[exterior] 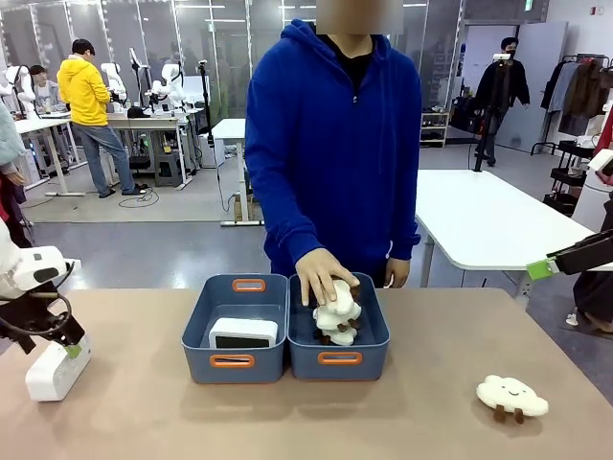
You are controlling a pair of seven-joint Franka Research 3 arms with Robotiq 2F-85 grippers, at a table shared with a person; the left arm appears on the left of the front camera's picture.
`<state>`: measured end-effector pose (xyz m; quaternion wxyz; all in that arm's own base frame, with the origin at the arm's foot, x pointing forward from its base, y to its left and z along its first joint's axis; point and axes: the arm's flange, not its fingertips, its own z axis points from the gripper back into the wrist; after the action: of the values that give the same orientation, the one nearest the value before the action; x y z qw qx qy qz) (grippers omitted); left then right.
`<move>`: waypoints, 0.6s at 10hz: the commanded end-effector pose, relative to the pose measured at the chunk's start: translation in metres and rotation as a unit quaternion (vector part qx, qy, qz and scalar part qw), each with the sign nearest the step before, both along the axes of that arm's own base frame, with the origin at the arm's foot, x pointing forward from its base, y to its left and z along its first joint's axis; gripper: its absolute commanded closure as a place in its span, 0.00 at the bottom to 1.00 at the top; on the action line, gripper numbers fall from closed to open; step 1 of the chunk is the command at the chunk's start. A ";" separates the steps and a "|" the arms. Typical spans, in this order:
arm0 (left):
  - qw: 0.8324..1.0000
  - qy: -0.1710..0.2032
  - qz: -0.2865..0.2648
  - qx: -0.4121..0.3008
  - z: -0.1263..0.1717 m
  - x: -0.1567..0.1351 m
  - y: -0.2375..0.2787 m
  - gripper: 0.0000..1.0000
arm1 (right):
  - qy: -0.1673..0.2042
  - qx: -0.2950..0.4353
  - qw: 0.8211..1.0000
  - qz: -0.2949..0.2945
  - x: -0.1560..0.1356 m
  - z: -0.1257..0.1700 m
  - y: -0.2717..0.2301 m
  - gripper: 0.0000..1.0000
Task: Sort the digital clocks into the basket.
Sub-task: Pick up the Digital clock from the table and place it into the empty Plastic storage basket.
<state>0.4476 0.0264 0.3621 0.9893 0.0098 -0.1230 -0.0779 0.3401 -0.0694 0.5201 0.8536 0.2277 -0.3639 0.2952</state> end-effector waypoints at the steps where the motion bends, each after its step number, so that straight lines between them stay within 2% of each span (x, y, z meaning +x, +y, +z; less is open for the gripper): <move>1: 0.999 0.014 0.028 0.016 -0.014 0.008 -0.006 0.00 | 0.002 -0.005 1.000 -0.006 -0.001 -0.001 0.001 0.00; 2: 0.999 0.012 0.032 0.010 -0.019 0.009 -0.007 0.00 | 0.002 -0.005 1.000 -0.006 -0.001 -0.001 0.001 0.00; 3: 0.999 0.008 0.041 0.008 -0.019 0.009 -0.006 0.15 | 0.002 -0.005 1.000 -0.006 -0.001 -0.001 0.001 0.00; 5: 0.999 0.013 0.044 0.003 -0.024 0.010 -0.005 0.74 | 0.002 -0.005 1.000 -0.006 -0.001 -0.001 0.001 0.00; 6: 0.999 0.016 0.048 0.000 -0.024 0.008 -0.005 1.00 | 0.002 -0.005 1.000 -0.006 -0.001 -0.001 0.001 0.00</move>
<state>0.4518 0.0238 0.3391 0.9938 0.0146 -0.1012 -0.0440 0.3401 -0.0694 0.5201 0.8536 0.2277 -0.3639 0.2952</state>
